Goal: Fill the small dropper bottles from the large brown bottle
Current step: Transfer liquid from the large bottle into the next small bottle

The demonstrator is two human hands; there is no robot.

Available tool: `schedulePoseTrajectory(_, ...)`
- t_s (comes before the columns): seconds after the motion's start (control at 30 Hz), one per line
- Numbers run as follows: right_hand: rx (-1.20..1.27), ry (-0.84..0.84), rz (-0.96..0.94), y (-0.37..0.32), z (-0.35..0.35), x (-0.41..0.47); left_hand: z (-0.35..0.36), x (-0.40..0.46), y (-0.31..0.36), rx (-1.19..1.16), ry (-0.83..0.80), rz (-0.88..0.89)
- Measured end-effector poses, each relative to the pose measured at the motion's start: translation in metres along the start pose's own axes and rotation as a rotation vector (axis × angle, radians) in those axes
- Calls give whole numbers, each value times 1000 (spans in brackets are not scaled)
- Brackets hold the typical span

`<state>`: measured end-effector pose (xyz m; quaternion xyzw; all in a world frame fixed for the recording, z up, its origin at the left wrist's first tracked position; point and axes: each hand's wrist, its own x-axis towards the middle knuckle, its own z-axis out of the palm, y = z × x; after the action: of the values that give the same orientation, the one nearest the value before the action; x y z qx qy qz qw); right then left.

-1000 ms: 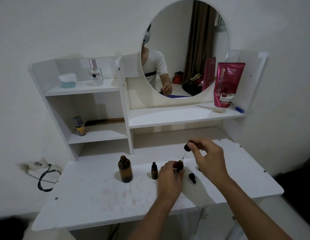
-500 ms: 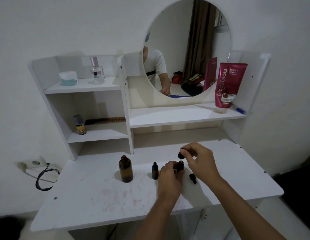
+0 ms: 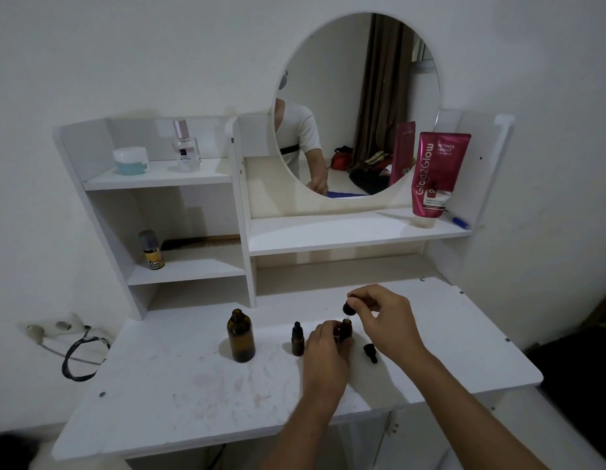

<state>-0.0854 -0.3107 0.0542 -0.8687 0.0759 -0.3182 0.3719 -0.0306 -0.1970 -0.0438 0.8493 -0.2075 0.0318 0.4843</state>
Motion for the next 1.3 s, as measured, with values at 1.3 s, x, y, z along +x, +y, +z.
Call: schedulePoseTrajectory(1.3,376,-24,-51,-135,79,16,-167,-23,-71,-230,223,-153)
